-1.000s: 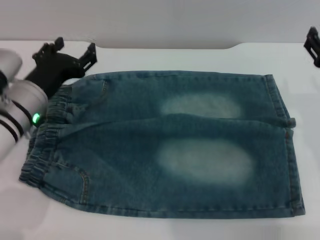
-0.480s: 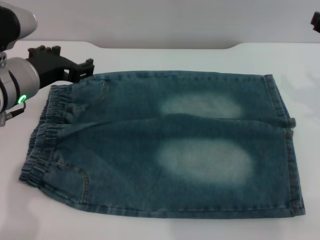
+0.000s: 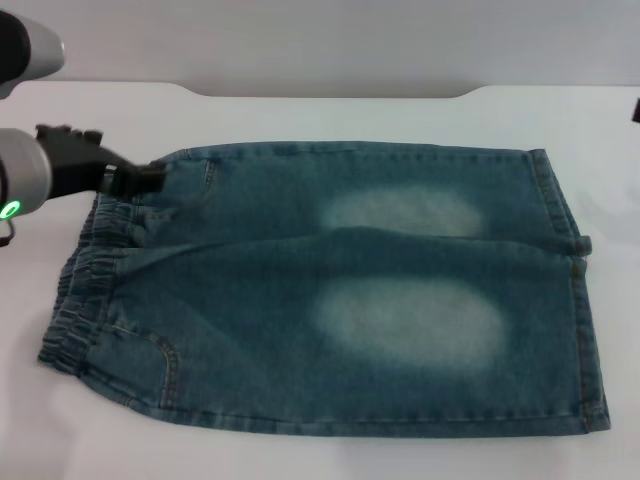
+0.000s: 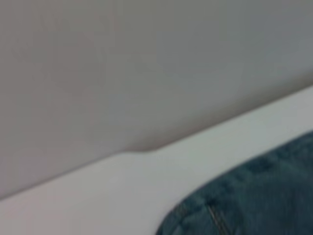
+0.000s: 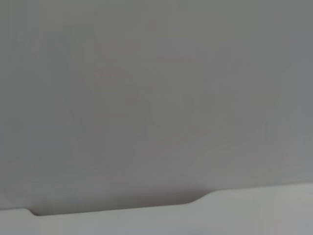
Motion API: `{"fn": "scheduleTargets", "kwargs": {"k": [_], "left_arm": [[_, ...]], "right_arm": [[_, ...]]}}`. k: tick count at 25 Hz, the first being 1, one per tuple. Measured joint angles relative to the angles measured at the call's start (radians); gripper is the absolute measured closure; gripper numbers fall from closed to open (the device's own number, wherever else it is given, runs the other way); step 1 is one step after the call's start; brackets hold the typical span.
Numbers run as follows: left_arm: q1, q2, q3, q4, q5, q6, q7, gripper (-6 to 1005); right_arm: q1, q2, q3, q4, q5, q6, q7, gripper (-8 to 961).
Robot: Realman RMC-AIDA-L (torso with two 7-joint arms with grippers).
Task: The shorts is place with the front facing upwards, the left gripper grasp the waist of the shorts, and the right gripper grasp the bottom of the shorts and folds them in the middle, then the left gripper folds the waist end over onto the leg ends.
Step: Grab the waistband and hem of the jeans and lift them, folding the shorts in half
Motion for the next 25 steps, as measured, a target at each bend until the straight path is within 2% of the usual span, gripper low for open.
{"fn": "scheduleTargets", "kwargs": {"k": [4, 5, 13, 17, 18, 20, 25], "left_arm": [[-0.002, 0.000, -0.016, -0.015, 0.002, -0.057, 0.001, 219], [-0.012, -0.001, -0.049, -0.040, 0.012, -0.194, -0.006, 219], [-0.028, -0.004, -0.053, -0.048, 0.140, -0.405, -0.086, 220], [-0.033, -0.005, -0.061, -0.048, 0.140, -0.453, -0.090, 220], [-0.043, -0.004, -0.072, -0.048, 0.138, -0.519, -0.098, 220], [-0.054, -0.004, -0.072, -0.045, 0.138, -0.550, -0.100, 220], [-0.081, -0.005, -0.070, -0.022, 0.137, -0.606, -0.101, 221]], "right_arm": [[-0.039, 0.001, 0.047, -0.002, 0.079, 0.050, -0.001, 185], [-0.047, 0.001, 0.052, -0.002, 0.088, 0.059, -0.001, 185], [-0.082, 0.006, 0.048, -0.062, 0.105, 0.087, 0.006, 186], [-0.084, 0.007, 0.041, -0.105, 0.107, 0.108, 0.018, 186], [-0.085, 0.007, 0.041, -0.109, 0.107, 0.113, 0.021, 186], [-0.089, 0.007, 0.041, -0.110, 0.106, 0.125, 0.027, 186], [-0.086, 0.004, 0.039, -0.096, 0.098, 0.230, 0.056, 187]]}}
